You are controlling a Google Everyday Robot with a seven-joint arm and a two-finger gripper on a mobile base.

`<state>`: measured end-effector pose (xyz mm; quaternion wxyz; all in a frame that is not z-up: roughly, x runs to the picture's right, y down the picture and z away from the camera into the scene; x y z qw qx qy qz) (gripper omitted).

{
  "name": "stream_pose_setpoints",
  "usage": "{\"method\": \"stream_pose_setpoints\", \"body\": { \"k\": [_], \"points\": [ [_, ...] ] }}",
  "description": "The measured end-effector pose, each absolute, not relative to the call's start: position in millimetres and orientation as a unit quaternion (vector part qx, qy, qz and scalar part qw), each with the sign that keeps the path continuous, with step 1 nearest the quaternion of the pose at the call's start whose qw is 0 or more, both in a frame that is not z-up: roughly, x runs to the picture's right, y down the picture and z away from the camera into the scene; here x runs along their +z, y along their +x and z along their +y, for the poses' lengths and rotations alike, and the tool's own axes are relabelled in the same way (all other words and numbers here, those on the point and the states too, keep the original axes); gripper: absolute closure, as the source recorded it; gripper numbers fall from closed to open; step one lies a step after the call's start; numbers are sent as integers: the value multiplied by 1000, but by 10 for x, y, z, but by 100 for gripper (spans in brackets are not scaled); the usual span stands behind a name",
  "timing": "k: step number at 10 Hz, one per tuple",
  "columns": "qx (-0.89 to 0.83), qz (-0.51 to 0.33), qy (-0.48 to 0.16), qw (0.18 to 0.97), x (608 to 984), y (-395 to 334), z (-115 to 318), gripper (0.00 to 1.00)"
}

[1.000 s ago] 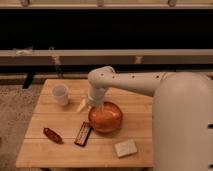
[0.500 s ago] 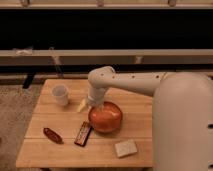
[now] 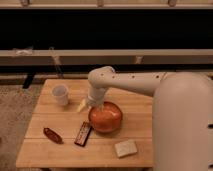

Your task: Place the pepper in the ceramic cup

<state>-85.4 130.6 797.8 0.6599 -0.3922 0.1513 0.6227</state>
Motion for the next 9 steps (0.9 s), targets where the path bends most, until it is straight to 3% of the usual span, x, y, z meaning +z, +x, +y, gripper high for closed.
{"method": "stream_pose_setpoints", "body": {
  "k": [4, 9],
  "points": [
    [567, 96, -387, 720, 7746, -1166, 1232, 20],
    [396, 22, -346, 850, 7068, -2348, 1460, 20]
  ]
}}
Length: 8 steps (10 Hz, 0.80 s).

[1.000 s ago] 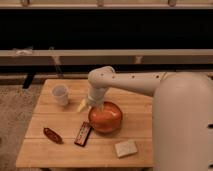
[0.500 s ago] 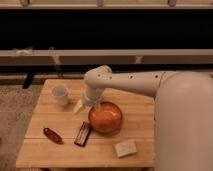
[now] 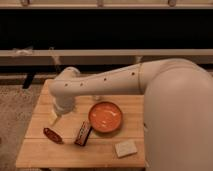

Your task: Place the pepper in the ceramic cup

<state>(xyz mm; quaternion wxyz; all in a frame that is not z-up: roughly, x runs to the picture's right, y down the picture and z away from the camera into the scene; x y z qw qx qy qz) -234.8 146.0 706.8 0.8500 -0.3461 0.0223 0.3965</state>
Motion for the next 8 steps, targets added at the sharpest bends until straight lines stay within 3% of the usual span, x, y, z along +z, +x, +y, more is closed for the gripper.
{"method": "stream_pose_setpoints", "body": {
  "k": [3, 8],
  "points": [
    [342, 40, -303, 889, 7130, -2901, 1795, 20],
    [286, 121, -272, 911, 7512, -3158, 2377, 20]
  ]
}}
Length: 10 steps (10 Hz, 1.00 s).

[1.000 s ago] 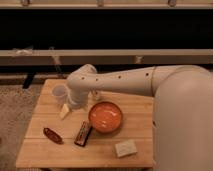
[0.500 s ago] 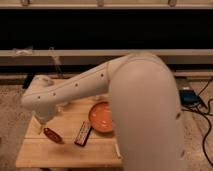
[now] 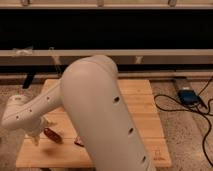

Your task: Place the pepper in the ceramic cup

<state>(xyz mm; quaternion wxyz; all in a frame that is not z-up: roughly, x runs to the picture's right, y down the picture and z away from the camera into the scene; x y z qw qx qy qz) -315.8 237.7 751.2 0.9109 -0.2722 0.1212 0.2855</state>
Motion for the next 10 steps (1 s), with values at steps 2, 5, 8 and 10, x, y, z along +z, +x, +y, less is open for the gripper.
{"method": "stream_pose_setpoints", "body": {
  "k": [2, 5, 8, 10],
  "points": [
    [273, 147, -287, 906, 7568, -3209, 2508, 20],
    [273, 170, -313, 894, 7673, -3224, 2555, 20],
    [271, 180, -318, 891, 7739, -3258, 2595, 20],
    [267, 186, -318, 891, 7786, -3272, 2637, 36]
  ]
}}
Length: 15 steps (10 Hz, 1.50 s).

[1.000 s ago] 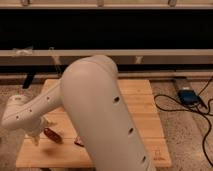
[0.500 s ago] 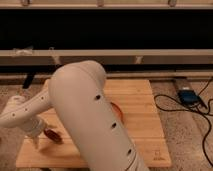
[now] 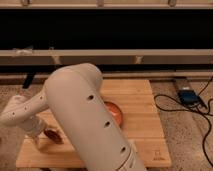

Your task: Place the pepper in the ceramic cup

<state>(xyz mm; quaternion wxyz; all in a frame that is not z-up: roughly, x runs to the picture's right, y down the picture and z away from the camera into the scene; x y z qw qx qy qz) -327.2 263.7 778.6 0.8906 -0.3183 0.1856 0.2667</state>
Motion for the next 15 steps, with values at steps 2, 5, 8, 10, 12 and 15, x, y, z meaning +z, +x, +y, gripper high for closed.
{"method": "stream_pose_setpoints", "body": {
  "k": [2, 5, 8, 10, 12, 15],
  "points": [
    [268, 186, -326, 887, 7788, -3273, 2626, 56],
    [291, 172, -355, 871, 7726, -3205, 2453, 83],
    [305, 145, -379, 861, 7543, -3169, 2292, 84],
    [321, 105, -392, 856, 7263, -3138, 1983, 84],
    [337, 62, -400, 850, 7012, -3087, 1586, 84],
    [361, -11, -398, 843, 6725, -3126, 937, 84]
  ]
}}
